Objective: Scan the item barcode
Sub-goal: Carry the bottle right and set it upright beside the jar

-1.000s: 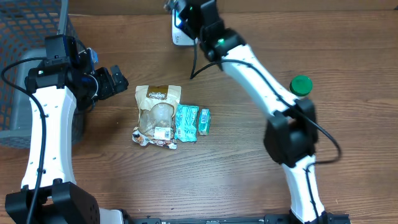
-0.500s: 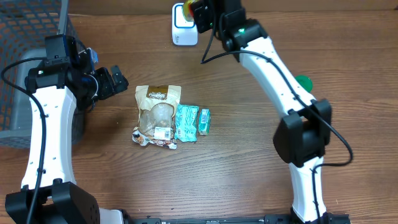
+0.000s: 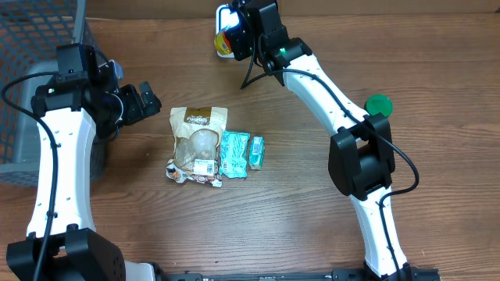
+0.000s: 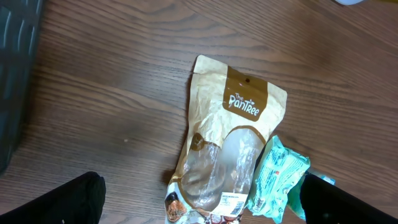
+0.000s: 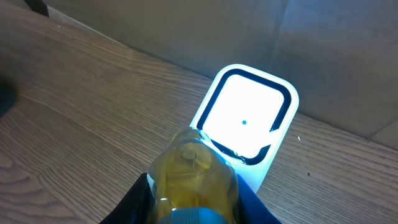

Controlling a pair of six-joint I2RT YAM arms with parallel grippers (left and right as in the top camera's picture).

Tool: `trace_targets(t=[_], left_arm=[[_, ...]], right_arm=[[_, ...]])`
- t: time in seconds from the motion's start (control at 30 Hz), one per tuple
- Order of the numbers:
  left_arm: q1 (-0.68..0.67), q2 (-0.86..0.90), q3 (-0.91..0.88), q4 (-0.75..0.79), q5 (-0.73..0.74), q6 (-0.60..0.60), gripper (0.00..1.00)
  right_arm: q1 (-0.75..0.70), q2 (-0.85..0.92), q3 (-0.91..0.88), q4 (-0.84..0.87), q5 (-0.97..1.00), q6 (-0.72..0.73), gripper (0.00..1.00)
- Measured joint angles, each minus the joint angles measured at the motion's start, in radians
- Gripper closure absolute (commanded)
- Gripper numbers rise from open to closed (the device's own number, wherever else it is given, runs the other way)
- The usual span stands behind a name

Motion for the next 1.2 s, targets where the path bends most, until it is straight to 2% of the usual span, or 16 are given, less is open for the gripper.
trace_targets(t=[0.13,0.27,0.57,0.63,0.93,1.0,1.2], left_arm=[[0.0,0.0,0.0,0.0,0.0,0.0,0.01],[0.0,0.0,0.0,0.0,0.0,0.0,0.01],[0.0,0.0,0.0,0.0,0.0,0.0,0.01],[0.0,0.0,0.0,0.0,0.0,0.0,0.0],[0.0,0.0,0.0,0.0,0.0,0.0,0.0],[0.0,0.0,0.0,0.0,0.0,0.0,0.0],[0.0,0.0,0.0,0.0,0.0,0.0,0.0]], right_arm=[[-0.001,-0.008,0.0,-0.029,0.002,0.0,0.96],[-0.017,-0.047,0.0,-0.163,0.035,0.008,0.96],[-0.163,-0.2,0.002,-0.68,0.079,0.066,0.96],[-0.2,-0.202,-0.004,-0.739,0.082,0.071,0.96],[-0.348,-0.202,-0.116,-0.763,0.09,0.079,0.96],[-0.367,-0.202,-0.135,-0.754,0.092,0.079,0.92],[-0.387,-0.202,-0.146,-0.753,0.094,0.082,0.92]])
